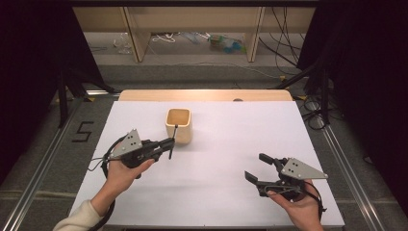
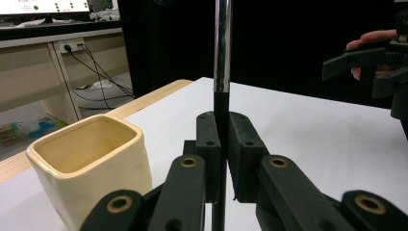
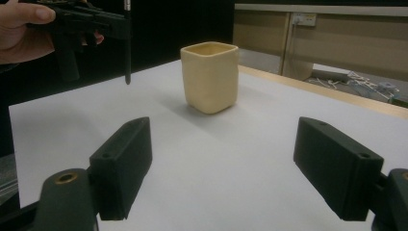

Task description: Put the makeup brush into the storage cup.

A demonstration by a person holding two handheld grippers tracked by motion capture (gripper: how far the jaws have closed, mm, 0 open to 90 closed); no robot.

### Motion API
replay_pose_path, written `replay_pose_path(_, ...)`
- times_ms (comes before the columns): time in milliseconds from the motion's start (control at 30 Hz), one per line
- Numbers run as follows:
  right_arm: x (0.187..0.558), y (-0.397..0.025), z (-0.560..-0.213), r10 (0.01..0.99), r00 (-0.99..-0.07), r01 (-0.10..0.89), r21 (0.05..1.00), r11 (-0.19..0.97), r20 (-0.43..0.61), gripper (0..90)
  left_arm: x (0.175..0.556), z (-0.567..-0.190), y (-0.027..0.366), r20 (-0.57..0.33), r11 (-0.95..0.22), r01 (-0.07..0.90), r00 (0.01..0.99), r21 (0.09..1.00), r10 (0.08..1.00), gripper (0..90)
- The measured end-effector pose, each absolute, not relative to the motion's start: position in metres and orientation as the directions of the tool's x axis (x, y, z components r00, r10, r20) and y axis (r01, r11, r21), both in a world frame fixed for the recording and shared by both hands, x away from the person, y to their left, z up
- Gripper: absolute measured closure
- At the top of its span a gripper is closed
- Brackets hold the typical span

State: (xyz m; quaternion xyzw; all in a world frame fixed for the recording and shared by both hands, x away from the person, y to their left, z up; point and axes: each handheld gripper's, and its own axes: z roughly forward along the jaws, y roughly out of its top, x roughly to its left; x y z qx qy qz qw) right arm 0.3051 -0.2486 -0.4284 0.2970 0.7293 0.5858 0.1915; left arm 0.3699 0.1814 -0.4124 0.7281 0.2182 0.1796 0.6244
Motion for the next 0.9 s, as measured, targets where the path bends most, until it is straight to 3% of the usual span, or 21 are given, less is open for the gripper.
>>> replay_pose_path(33, 0.3066, -0.2511, -0.4278, 0.668, -0.743, 0.186, 0.969, 0.163, 0.03, 22.3, 0.3698, -0.4118, 0.1815, -0.015, -0.117, 0.094, 0.836, 0.989, 0.548, 83.8)
replay_pose_path(200, 0.3053, -0.2515, -0.4273, 0.667, -0.742, 0.224, 0.961, 0.165, 0.058, 22.2, 0.3702, -0.4111, 0.1824, -0.014, -0.115, 0.093, 0.833, 0.989, 0.554, 83.8)
replay_pose_path(900, 0.3082, -0.2522, -0.4294, 0.678, -0.733, 0.216, 0.965, 0.146, 0.061, 22.2, 0.374, -0.4078, 0.183, -0.034, -0.071, 0.091, 0.814, 0.993, 0.58, 83.8)
